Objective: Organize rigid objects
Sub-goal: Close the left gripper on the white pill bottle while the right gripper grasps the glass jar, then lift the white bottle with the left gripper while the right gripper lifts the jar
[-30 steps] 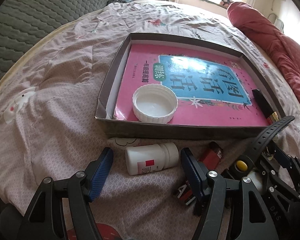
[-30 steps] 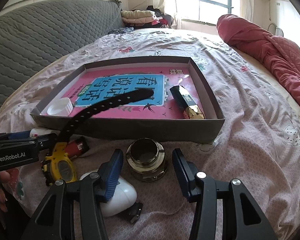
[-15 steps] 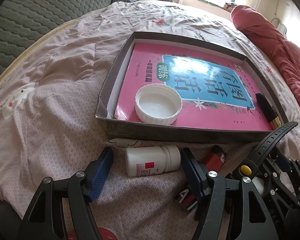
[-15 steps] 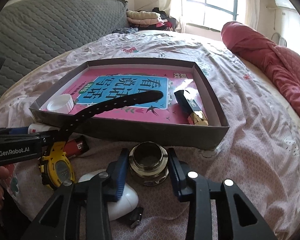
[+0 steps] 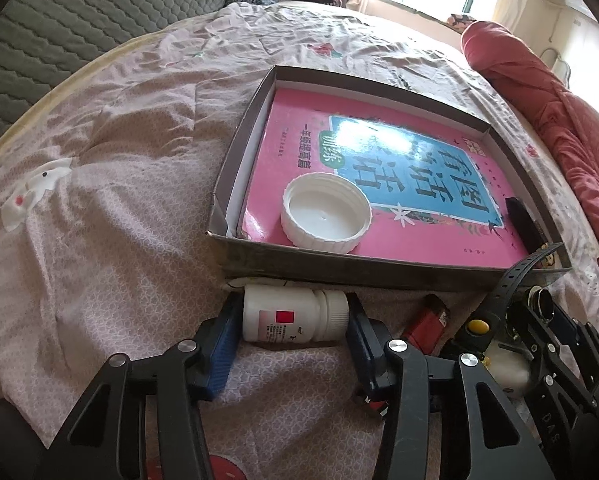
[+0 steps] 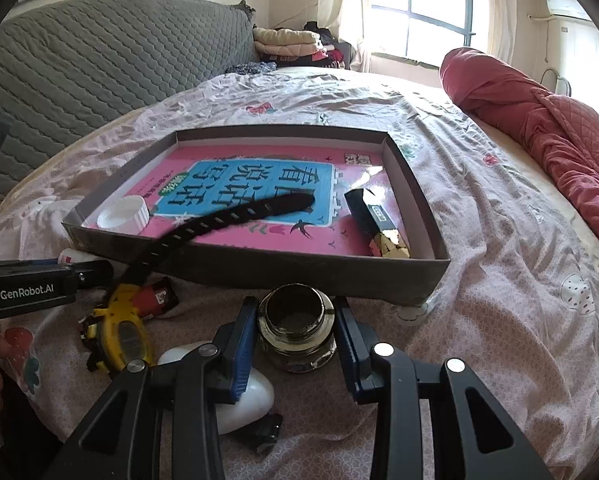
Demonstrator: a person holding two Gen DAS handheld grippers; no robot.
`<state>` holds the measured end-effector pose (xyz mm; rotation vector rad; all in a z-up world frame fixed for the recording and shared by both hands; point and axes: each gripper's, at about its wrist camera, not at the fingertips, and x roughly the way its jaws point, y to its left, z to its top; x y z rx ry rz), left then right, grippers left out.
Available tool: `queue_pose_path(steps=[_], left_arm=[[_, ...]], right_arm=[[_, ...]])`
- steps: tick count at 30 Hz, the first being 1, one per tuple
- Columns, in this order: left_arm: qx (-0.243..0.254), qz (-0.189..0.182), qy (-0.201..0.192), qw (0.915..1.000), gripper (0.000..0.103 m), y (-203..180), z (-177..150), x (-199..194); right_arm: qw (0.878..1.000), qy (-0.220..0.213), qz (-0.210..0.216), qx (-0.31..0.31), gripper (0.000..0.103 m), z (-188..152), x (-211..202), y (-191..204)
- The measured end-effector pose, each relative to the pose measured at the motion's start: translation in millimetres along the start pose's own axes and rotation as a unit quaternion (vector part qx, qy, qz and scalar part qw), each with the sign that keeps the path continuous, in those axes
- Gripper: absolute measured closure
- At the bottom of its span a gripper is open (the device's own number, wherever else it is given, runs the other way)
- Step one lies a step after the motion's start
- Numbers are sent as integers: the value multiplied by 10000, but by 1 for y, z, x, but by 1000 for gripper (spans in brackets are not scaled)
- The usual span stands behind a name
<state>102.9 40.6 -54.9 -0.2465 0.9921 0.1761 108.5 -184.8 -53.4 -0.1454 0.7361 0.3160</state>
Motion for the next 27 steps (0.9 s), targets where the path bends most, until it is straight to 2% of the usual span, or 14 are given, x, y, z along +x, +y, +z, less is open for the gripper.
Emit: queue_pose_path(steps=[11,27], left_arm=[[4,-104,-289,9995,52,7,-2,-21],[194,-145,-426,9988,52,3,-9,-38]], right_arm=[[9996,-219,91,157,66,2,-10,-11],[9988,-448,86,161,66,3,-24,-13]])
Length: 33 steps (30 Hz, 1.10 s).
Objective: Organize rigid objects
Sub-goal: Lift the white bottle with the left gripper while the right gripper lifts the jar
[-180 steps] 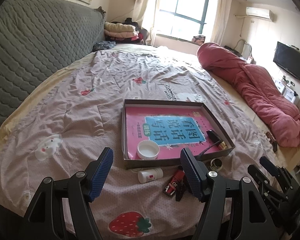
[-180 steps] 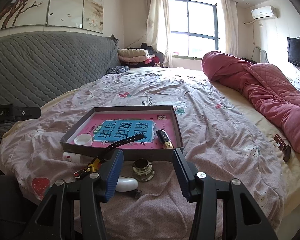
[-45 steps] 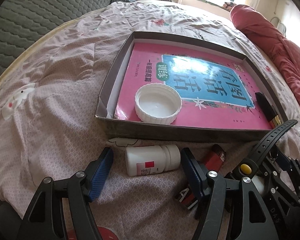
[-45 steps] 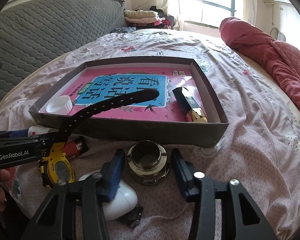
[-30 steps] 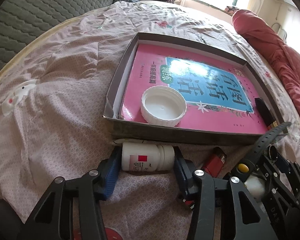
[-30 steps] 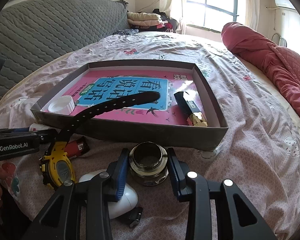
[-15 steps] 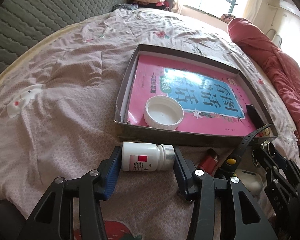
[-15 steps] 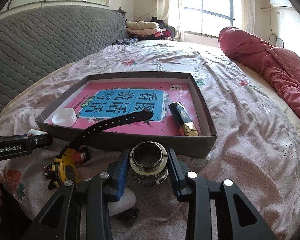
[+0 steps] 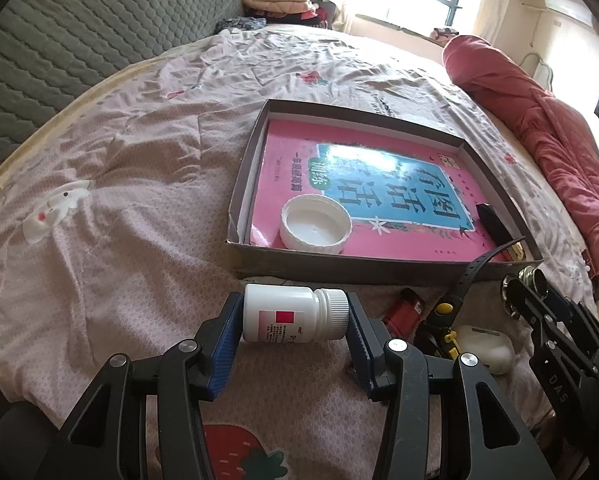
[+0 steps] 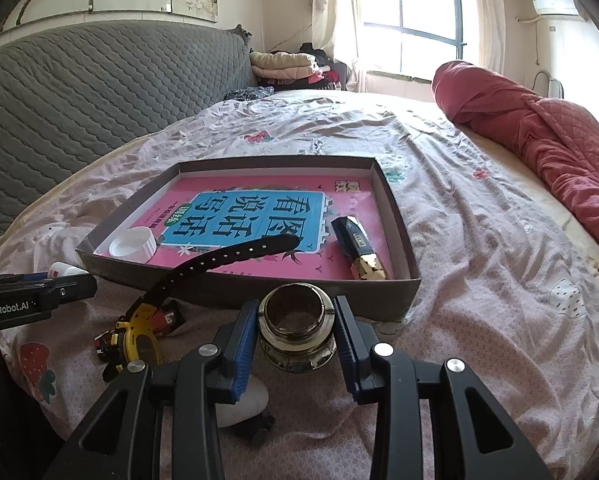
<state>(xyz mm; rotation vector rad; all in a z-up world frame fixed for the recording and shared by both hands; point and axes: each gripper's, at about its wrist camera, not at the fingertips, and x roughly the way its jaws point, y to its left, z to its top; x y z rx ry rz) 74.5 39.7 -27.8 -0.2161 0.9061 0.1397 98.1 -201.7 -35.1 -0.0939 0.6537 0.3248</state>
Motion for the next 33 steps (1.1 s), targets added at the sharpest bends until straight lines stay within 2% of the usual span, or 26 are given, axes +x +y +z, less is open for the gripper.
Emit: queue_pose_path(steps=[17,33], left_arm=[[187,-101,-271,9994,52,-12,2,-23],[330,-98,-524,9980,52,-21,6,-38]], right_arm=[[9989,-456,-26,-93,66,5,-28,1],[9969,-777,-108,87,66,12,-40,-8]])
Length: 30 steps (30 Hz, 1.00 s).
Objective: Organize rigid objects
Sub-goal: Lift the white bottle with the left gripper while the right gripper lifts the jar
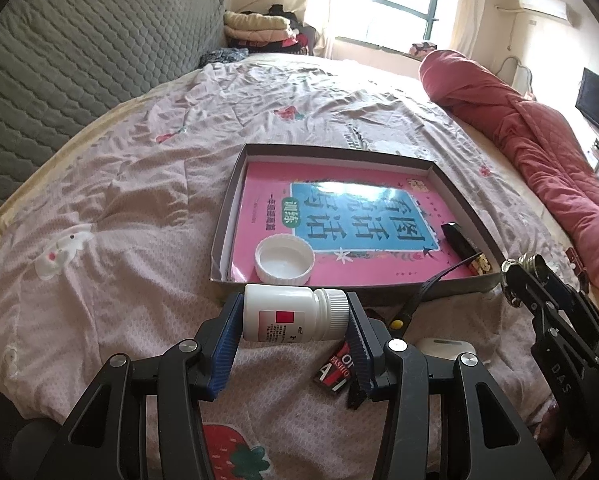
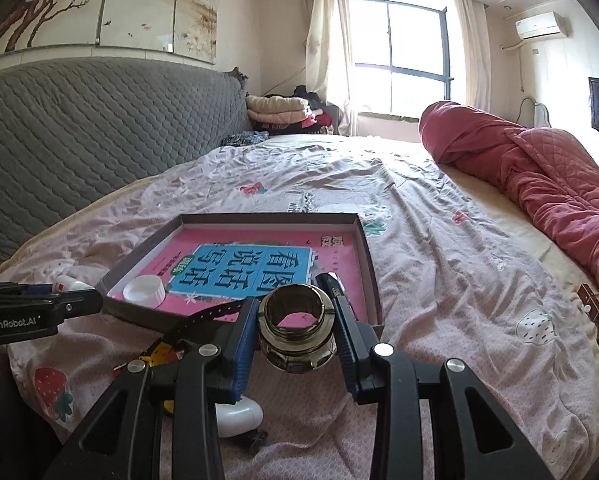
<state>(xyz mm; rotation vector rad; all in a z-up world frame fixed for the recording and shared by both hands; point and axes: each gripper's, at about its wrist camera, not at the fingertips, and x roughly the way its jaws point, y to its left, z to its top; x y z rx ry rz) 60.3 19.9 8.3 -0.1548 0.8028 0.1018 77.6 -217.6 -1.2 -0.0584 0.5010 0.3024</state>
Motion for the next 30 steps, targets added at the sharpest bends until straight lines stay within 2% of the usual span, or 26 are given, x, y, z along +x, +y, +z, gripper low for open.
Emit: queue_pose_path(steps=[30], left_arm=[[88,-96,-327,9994,52,-27,33,6]], right_arm=[[9994,-318,8,121,66,13,11,-7]])
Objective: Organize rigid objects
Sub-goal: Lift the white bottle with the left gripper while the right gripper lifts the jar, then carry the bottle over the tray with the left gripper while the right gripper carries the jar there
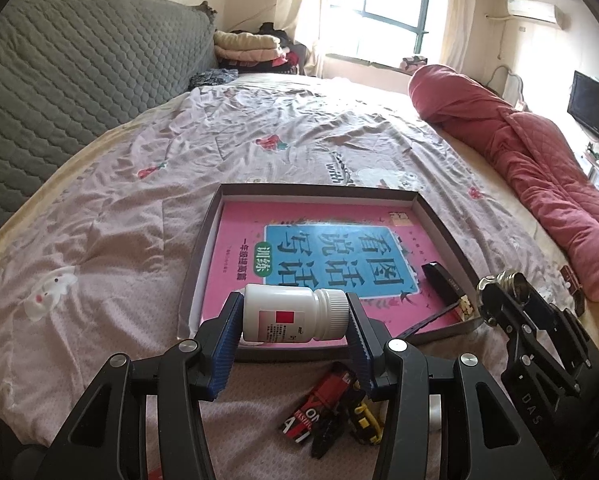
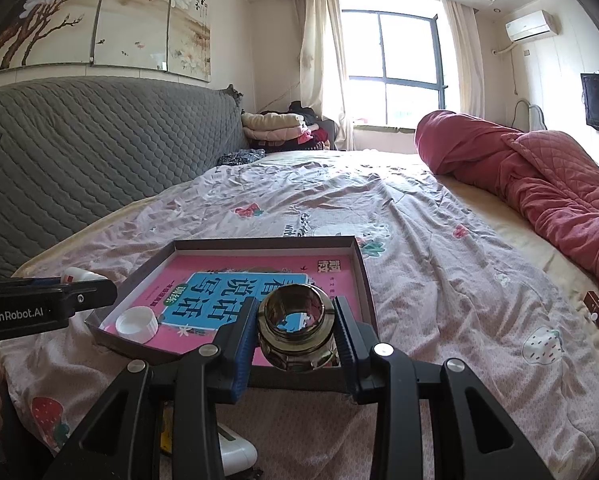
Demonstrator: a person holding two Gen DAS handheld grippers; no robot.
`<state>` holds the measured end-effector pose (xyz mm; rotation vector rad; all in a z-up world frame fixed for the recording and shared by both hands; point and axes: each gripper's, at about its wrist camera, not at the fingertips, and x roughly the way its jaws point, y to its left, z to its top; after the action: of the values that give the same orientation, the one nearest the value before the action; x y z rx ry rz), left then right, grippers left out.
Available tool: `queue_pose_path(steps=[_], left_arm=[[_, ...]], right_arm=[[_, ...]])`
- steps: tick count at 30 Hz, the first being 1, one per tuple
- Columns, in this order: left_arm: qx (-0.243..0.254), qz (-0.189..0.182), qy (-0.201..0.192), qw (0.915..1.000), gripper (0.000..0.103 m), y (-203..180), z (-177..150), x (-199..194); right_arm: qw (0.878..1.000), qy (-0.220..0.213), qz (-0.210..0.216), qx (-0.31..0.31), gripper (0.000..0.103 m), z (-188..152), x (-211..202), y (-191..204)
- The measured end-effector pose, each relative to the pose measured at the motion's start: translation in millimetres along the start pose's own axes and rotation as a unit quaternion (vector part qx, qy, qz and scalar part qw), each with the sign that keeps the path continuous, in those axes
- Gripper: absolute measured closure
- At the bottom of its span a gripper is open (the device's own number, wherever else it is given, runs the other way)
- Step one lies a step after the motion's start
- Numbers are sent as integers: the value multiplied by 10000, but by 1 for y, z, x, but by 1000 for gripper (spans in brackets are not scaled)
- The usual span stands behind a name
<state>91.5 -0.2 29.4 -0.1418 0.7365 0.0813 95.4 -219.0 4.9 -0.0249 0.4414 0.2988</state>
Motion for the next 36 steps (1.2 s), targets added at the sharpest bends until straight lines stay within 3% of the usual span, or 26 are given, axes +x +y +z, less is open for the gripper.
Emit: queue_pose_path(steps=[36], left_arm=[[116,-78,185,9997,52,-8,11,54]], right_arm=[[9998,-12,166,-63,66,10,43,-1]])
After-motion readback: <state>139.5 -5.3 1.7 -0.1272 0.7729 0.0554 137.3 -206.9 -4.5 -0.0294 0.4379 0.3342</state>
